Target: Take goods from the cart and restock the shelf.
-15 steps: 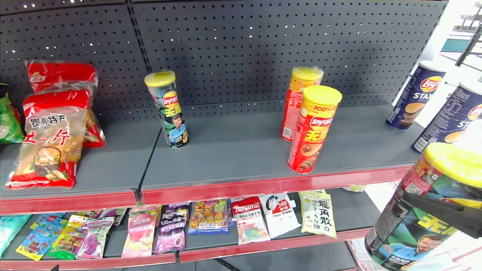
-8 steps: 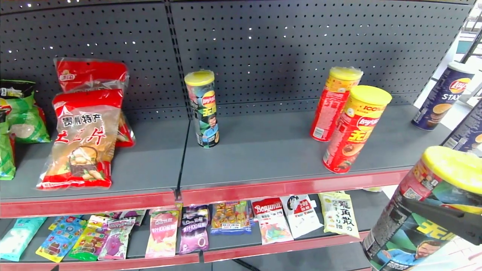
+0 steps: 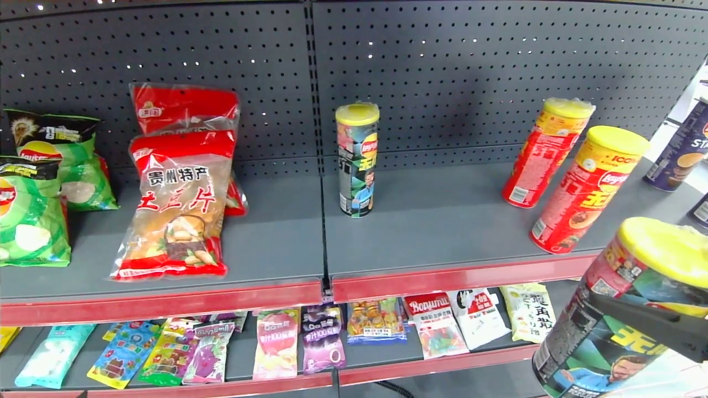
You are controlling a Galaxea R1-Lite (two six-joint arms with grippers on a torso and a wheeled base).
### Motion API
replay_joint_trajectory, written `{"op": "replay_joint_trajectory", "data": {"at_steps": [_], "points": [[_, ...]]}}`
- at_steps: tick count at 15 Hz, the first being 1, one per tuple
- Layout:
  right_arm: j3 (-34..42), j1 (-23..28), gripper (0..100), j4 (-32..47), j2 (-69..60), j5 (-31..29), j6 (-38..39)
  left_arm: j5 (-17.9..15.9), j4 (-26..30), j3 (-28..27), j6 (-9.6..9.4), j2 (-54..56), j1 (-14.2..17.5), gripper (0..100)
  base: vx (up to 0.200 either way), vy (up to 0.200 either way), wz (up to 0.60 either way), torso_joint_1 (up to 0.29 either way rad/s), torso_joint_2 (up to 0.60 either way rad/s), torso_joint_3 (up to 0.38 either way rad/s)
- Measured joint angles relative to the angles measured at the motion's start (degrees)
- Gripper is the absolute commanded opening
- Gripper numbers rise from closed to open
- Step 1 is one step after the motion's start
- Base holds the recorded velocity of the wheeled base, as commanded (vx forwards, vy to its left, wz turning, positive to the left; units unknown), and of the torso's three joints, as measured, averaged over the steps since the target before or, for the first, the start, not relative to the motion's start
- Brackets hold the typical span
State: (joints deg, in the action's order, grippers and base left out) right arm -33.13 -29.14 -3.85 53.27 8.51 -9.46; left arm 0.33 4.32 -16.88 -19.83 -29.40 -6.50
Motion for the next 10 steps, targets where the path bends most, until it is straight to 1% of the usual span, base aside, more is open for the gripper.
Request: {"op": "replay_joint_trajectory", "data": {"at_steps": [4,10], "points": [[0.1,0.0,0,0.0,0.0,0.0,0.0,0.5,0.0,0.1,-0.04,0.1,0.0,100,0.0,0.0,0.0,0.0,0.0,0.0],[0.6,0.0,0,0.0,0.0,0.0,0.0,0.5,0.0,0.2,-0.04,0.0,0.0,100,0.2,0.0,0.0,0.002,0.0,0.003]]}}
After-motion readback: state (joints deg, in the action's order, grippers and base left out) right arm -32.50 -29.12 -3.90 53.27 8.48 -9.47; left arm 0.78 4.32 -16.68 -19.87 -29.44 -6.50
